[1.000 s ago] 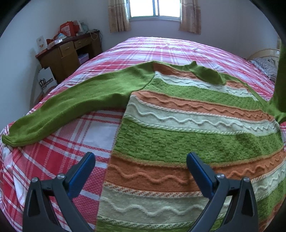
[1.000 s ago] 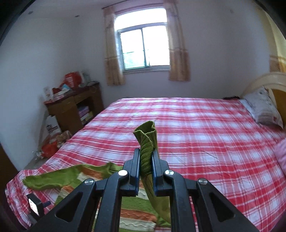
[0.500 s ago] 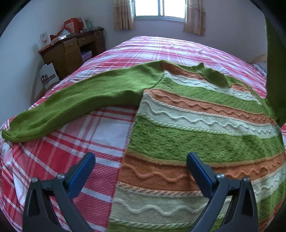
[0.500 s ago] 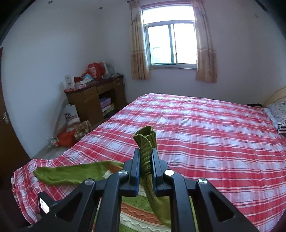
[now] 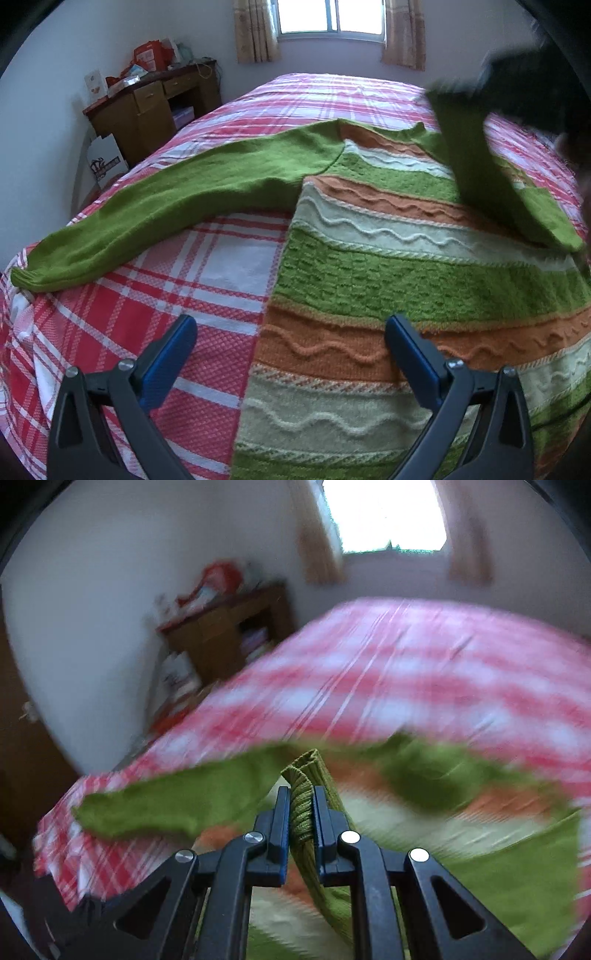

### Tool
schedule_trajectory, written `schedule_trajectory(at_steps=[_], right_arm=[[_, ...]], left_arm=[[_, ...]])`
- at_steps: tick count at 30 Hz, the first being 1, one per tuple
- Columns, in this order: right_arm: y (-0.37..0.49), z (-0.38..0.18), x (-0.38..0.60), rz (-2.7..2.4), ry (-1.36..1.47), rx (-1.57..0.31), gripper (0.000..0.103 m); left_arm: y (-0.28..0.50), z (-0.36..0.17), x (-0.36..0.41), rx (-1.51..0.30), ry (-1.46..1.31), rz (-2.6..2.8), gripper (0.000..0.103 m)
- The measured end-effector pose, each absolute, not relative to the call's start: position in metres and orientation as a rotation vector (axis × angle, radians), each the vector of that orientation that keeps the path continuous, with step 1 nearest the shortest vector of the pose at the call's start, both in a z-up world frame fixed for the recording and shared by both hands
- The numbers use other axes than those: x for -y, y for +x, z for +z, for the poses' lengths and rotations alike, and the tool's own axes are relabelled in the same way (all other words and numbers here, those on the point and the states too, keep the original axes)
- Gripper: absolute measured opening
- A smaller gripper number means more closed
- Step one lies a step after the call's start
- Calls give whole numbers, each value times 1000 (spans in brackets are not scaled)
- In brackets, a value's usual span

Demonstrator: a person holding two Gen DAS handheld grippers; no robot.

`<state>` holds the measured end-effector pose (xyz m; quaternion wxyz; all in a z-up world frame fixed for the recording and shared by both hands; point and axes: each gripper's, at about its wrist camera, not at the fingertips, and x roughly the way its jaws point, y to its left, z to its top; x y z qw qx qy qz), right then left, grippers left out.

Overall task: Fold small clothes
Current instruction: 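Lift the cuff with the right tool and carry it across the sweater body, then lower the sleeve onto the sweater body and open the right tool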

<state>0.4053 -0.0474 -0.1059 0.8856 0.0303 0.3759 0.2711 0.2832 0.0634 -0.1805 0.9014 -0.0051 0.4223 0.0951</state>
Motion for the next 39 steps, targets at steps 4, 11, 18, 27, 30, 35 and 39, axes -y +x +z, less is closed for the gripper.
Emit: schedule_trajectory(at_steps=[4, 11, 18, 27, 30, 35, 39], right_arm=[[394, -143, 56, 601, 60, -869, 58], [346, -127, 151, 397, -67, -805, 59], [315, -145, 213, 251, -99, -809, 66], [295, -173, 221, 246, -88, -793, 74], [292, -174, 220, 242, -93, -785, 74], [287, -173, 222, 235, -87, -757, 74], [280, -173, 223, 225, -81, -747, 74]], left_arm=[[277, -171, -65, -870, 20, 181, 103], [284, -128, -68, -822, 4, 115, 102], [350, -137, -46, -907, -162, -38, 78], [389, -165, -9, -941, -97, -59, 11], [377, -147, -3, -832, -56, -61, 10], [379, -119, -12, -751, -33, -31, 9], [391, -132, -28, -795, -36, 22, 9]])
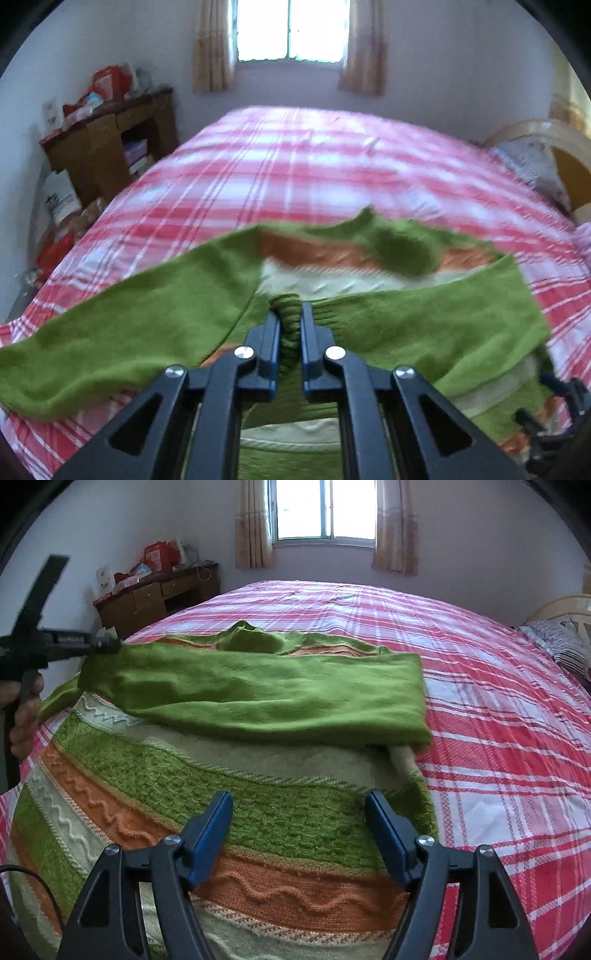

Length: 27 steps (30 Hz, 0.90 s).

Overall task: Fold small clothes
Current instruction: 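Lower the sleeve onto the sweater body and open the right tool, then move the left tool to the other sleeve cuff and close on it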

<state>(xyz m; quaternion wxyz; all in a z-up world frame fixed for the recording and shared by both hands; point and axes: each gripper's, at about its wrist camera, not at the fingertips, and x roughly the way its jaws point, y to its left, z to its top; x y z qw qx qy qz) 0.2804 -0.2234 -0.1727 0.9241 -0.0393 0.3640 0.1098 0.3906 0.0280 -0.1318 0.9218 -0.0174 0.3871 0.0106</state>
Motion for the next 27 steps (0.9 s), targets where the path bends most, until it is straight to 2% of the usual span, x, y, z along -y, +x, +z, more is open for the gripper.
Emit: schedule_trajectory(at_steps=[1, 4, 5, 6, 8, 10, 12, 16, 21, 23, 27], right_arm=[[280, -173, 223, 225, -80, -747, 74], [281, -173, 223, 221, -77, -753, 74], [281, -173, 223, 221, -76, -754, 74], [281, -172, 223, 221, -73, -755, 74], [282, -170, 226, 240, -56, -758, 74], [289, -162, 236, 309, 16, -773, 74], [294, -146, 247, 327, 80, -742, 74], [324, -117, 261, 360, 174, -682, 75], [381, -158, 269, 340, 162, -886, 74], [384, -169, 287, 312, 212, -905, 73], [373, -166, 307, 212, 199, -886, 74]], left_arm=[[394, -140, -28, -816, -31, 12, 10], [401, -159, -29, -876, -24, 59, 22], [399, -162, -32, -886, -41, 77, 32], [397, -164, -34, -887, -68, 71, 37], [388, -163, -34, -883, -81, 59, 43], [377, -159, -35, -863, -76, 64, 54], [362, -156, -36, -827, -72, 57, 72], [341, -153, -32, -787, -74, 47, 76], [326, -153, -27, -789, -60, 22, 77], [318, -152, -29, -780, -43, 11, 78], [305, -149, -46, -765, -15, 42, 90]])
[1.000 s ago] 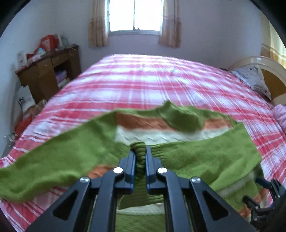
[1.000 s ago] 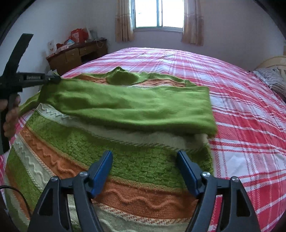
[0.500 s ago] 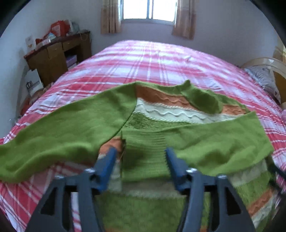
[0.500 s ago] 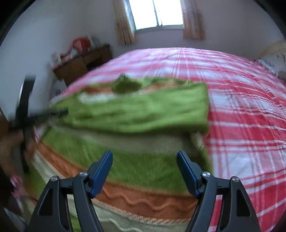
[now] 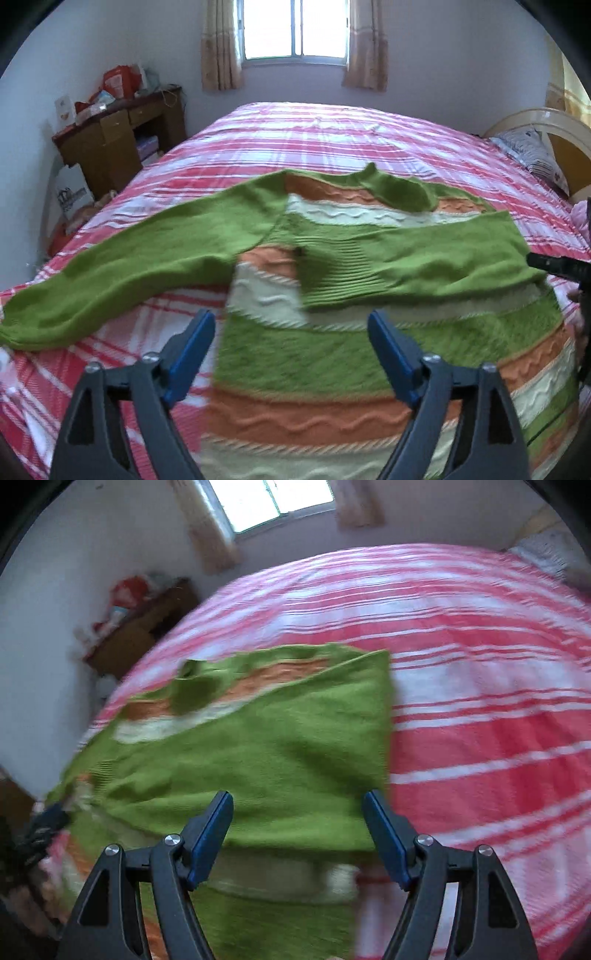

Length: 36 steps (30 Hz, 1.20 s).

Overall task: Fold small clothes
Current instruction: 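Move the left tool to the other sleeve cuff and close on it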

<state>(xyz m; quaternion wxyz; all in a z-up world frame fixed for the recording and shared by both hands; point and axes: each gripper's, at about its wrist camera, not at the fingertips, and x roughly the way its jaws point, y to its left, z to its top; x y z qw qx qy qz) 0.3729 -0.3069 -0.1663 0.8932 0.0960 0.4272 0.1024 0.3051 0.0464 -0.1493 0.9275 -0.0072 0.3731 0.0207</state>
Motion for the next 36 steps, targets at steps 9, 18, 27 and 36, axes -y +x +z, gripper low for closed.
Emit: schedule_trajectory(at_steps=[9, 18, 27, 36], right_arm=[[366, -120, 277, 190, 150, -752, 75], [377, -169, 245, 205, 98, -827, 77], [374, -170, 247, 221, 116, -828, 79], [374, -173, 248, 213, 108, -818, 79]], left_arm=[[278, -143, -112, -782, -102, 213, 90], [245, -145, -182, -827, -184, 393, 90], [215, -133, -281, -763, -383, 587, 88], [241, -134, -354, -759, -562, 632, 63]])
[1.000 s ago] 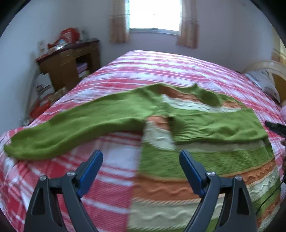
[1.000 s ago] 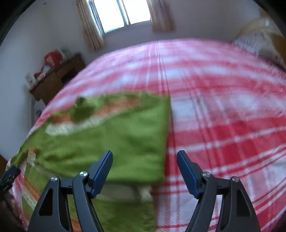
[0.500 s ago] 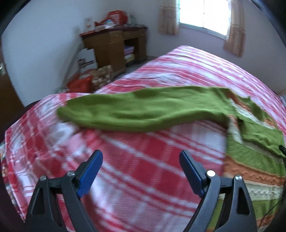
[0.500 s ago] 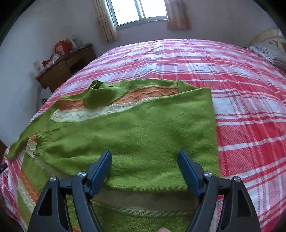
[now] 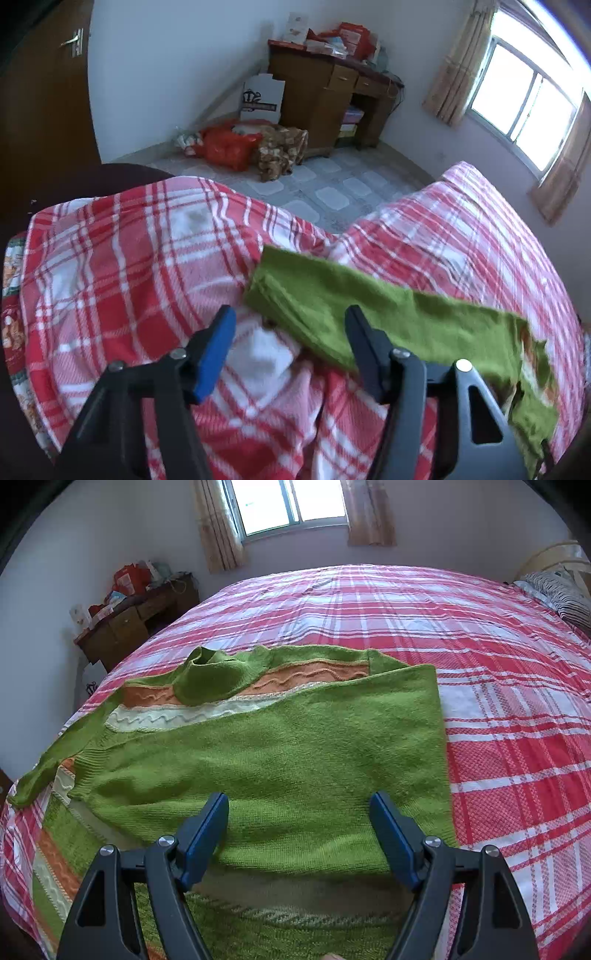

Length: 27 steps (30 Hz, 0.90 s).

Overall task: Fold small clothes
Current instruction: 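Move the left tool to the other sleeve cuff and close on it, then lift the cuff with the left tool and carry it across the body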

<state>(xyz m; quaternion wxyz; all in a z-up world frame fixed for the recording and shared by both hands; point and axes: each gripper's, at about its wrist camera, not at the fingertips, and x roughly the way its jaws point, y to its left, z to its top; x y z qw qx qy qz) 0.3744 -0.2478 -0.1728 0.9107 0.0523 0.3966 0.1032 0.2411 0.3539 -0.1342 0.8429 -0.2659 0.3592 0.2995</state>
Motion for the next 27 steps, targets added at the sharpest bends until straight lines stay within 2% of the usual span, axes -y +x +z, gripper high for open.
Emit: schedule_trajectory(at_steps=[10, 11, 13, 15, 19, 27], right_arm=[[372, -172, 251, 219, 129, -806, 80], [372, -172, 251, 219, 129, -805, 80], [372, -172, 251, 219, 129, -805, 80], [372, -171, 252, 218, 132, -803, 80], [371, -171, 253, 219, 141, -798, 80], [371, -171, 255, 217, 144, -796, 80]], left_arm=[[262, -159, -362, -814, -583, 666, 62], [265, -162, -363, -820, -581, 667, 57], [268, -169, -365, -845, -570, 688, 40], [270, -174, -369, -839, -579, 686, 15], [266, -168, -370, -801, -563, 671, 8], [263, -136, -362, -714, -521, 621, 7]])
